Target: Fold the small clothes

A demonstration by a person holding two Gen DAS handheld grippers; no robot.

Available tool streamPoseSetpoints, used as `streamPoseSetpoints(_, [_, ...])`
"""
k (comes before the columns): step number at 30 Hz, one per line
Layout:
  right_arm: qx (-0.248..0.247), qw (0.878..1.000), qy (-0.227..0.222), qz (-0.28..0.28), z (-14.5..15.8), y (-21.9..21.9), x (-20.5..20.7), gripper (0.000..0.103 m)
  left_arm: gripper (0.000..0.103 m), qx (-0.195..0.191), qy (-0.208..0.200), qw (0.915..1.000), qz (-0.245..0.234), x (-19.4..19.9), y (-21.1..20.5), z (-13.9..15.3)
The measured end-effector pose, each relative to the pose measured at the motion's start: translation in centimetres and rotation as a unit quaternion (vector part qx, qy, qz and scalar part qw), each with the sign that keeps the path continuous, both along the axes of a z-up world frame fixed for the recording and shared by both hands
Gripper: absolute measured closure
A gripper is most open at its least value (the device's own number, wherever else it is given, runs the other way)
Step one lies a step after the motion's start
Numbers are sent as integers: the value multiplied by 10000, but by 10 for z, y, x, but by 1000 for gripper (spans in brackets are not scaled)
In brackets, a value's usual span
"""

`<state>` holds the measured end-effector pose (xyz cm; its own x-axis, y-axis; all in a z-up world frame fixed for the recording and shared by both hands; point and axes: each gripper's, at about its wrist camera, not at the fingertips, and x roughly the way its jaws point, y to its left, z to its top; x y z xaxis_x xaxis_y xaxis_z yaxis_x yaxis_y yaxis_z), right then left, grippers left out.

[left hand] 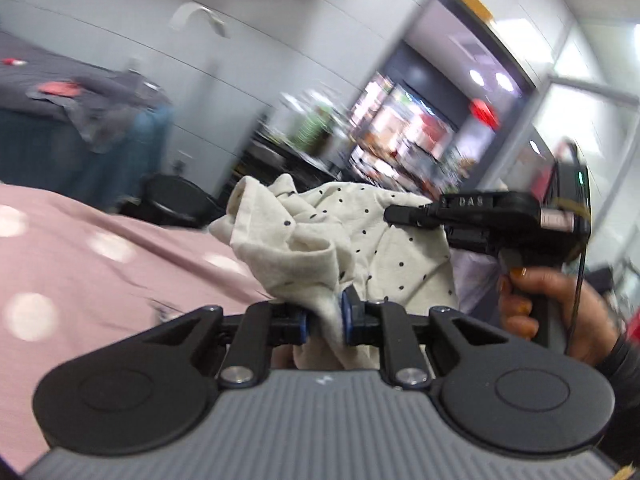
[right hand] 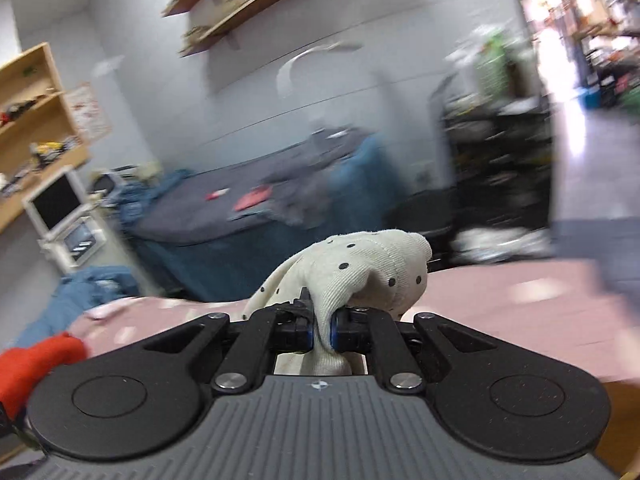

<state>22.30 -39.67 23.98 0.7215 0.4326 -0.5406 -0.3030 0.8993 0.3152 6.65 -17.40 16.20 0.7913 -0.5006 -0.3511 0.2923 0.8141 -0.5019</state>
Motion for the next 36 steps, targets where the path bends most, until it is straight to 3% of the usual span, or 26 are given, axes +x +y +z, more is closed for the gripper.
streamPoseSetpoints(3, [-82, 9967, 611, -531, -29, -58, 4, 85, 82, 281, 645, 9972, -259, 9, -59, -38])
streamPoseSetpoints(4, [-80, 9941, 874, -641, -51, -77, 9, 77, 82, 459, 848, 9950, -251, 11, -74, -55])
streamPoseSetpoints(6, [-232, 9865, 1258, -1025, -98, -102, 12, 43, 77, 1198, 1156, 9860, -89, 13, -101, -88])
streamPoseSetpoints(7, [-555, 9816, 1389, -1190, -117, -106, 14, 20, 65, 1445, 1328, 9806, -8, 13, -106, -101])
streamPoseSetpoints(8, [-794, 9778, 1292, -1447, -128, -110, 10, 18, 48, 1535, 1426, 9778, 39, 11, -105, -110])
streamPoseSetpoints(10, [-597, 9818, 822, -1607, -131, -114, -8, 9, 36, 1705, 1494, 9739, 68, 5, -96, -108])
streamPoseSetpoints(12, [-485, 9831, 523, -1685, -112, -109, -27, 4, 19, 2129, 1387, 9672, 27, -1, -91, -92])
streamPoseSetpoints(13, [-621, 9825, 429, -1703, -101, -107, -35, 0, 2, 2442, 1317, 9607, -64, -4, -89, -80])
streamPoseSetpoints(16, [-1336, 9827, 357, -1232, -57, -79, -65, 0, 0, 3161, 1020, 9420, -475, -16, -96, -42])
streamPoseSetpoints(18, [-1638, 9835, 443, -627, -44, -66, -87, 0, 0, 3359, 877, 9356, -649, -21, -100, -24])
streamPoseSetpoints(21, [-2145, 9726, 880, -168, -51, -55, -105, 0, 0, 3470, 962, 9279, -966, -19, -112, -7])
streamPoseSetpoints(25, [-2438, 9630, 1132, 193, -70, -41, -116, 0, 0, 3640, 1003, 9208, -980, -25, -122, -13])
streamPoseSetpoints(28, [-2490, 9606, 1238, 26, -76, -41, -116, 0, 0, 3565, 1173, 9215, -1000, -26, -124, -23])
streamPoseSetpoints(32, [-2598, 9571, 1280, -114, -78, -42, -117, 0, 0, 3645, 1105, 9197, -952, -29, -127, -25])
streamPoseSetpoints(35, [-2765, 9528, 1250, -118, -77, -33, -127, 0, 0, 3563, 679, 9280, -853, -35, -126, -20])
streamPoseSetpoints(36, [-2812, 9515, 1240, -153, -77, -32, -128, 0, 0, 3628, 616, 9263, -815, -36, -127, -18])
